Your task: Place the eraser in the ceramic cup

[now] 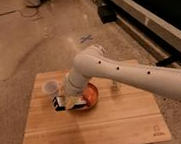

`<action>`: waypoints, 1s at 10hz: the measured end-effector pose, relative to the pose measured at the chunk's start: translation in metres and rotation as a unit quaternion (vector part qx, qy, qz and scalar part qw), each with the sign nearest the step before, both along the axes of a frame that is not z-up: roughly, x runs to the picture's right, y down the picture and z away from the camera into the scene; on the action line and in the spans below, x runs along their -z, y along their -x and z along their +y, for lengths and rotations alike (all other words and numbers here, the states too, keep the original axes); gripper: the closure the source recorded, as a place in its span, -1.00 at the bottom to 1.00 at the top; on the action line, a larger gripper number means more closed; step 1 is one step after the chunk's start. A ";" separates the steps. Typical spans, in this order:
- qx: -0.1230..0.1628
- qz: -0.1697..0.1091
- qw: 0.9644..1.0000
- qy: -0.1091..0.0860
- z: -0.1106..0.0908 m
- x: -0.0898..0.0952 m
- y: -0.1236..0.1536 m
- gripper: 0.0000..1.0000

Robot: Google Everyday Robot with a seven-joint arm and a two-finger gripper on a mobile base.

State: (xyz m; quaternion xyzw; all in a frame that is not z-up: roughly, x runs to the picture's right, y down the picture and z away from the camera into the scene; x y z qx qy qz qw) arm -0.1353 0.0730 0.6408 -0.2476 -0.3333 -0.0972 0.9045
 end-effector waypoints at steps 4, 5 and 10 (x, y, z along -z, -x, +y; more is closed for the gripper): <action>0.001 0.002 1.000 -0.013 -0.038 -0.039 0.029 1.00; -0.001 0.001 1.000 -0.013 -0.045 -0.045 0.035 1.00; -0.015 -0.018 1.000 -0.020 -0.095 -0.058 0.081 1.00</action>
